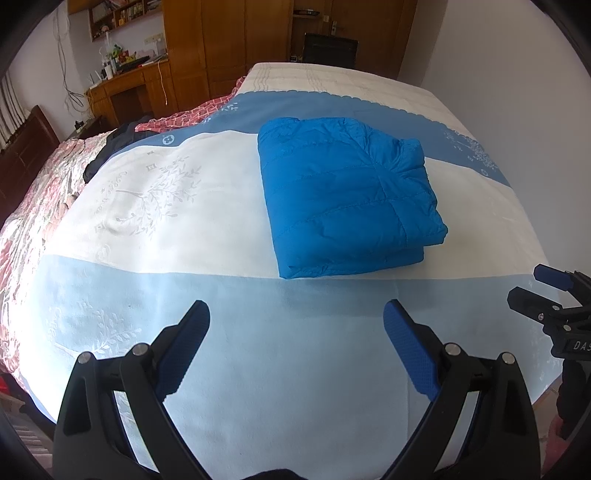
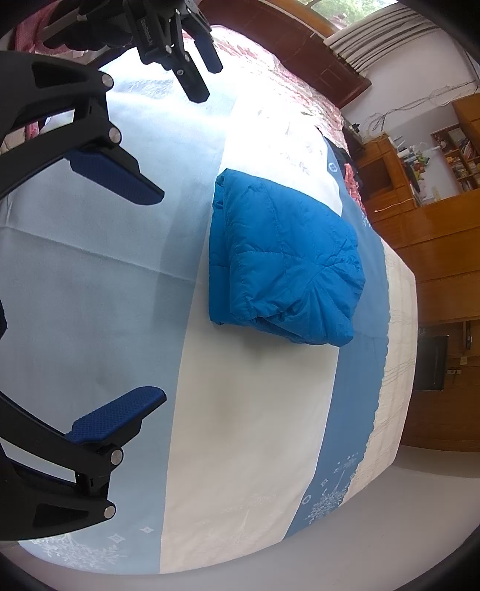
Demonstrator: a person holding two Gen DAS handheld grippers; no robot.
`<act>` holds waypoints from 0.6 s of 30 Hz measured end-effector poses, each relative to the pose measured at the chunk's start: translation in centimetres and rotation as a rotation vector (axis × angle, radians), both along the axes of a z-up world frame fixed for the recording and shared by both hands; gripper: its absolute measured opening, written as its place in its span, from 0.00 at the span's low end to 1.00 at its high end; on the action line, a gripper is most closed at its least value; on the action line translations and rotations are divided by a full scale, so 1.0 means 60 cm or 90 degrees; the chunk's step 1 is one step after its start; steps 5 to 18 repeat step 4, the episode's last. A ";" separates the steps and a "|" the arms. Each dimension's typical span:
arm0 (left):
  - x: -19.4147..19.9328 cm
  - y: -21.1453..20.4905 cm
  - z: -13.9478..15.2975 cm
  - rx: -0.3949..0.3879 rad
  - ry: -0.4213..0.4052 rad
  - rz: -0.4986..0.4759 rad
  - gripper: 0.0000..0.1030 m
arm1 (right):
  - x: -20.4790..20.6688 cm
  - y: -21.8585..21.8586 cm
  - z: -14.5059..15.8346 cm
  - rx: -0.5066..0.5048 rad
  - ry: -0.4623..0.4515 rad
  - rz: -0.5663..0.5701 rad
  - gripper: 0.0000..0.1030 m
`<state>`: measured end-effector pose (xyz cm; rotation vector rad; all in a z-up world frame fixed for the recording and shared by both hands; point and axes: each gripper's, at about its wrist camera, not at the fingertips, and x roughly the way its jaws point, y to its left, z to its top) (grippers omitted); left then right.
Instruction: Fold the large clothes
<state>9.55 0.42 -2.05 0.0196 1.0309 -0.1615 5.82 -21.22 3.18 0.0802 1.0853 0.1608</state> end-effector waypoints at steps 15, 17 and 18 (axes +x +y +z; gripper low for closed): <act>-0.001 -0.001 -0.001 0.001 0.002 0.001 0.92 | 0.001 -0.003 0.001 -0.001 -0.001 0.001 0.96; -0.001 -0.001 -0.001 0.001 0.002 0.001 0.92 | 0.001 -0.003 0.001 -0.001 -0.001 0.001 0.96; -0.001 -0.001 -0.001 0.001 0.002 0.001 0.92 | 0.001 -0.003 0.001 -0.001 -0.001 0.001 0.96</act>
